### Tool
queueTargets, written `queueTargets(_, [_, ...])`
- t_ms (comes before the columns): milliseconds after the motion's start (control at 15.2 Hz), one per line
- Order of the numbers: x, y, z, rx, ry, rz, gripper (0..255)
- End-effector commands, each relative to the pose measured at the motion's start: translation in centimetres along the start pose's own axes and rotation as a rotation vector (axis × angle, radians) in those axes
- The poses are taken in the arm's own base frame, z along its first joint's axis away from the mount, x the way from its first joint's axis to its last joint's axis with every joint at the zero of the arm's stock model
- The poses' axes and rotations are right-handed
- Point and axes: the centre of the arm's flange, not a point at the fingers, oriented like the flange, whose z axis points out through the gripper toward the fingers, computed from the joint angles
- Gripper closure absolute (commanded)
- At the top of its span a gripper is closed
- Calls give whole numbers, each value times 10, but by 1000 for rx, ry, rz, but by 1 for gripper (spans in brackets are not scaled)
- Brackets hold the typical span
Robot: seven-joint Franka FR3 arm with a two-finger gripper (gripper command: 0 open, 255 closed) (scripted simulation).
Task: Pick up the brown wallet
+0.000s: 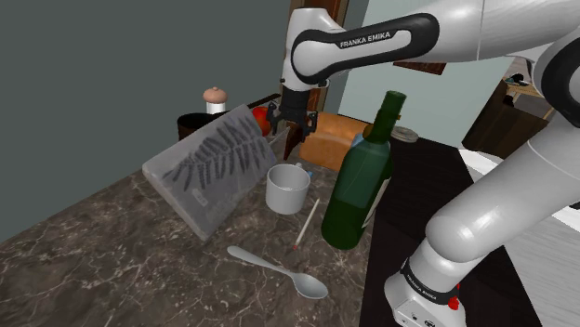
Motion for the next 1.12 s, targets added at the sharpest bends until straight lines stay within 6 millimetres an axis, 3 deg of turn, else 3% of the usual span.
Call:
queueTargets(0, [3,2,7,-13,-5,6,255])
queueTargets(594, [3,1,9,-13,-5,6,255])
queueTargets(1056, [5,1,-28,-13,-5,6,255])
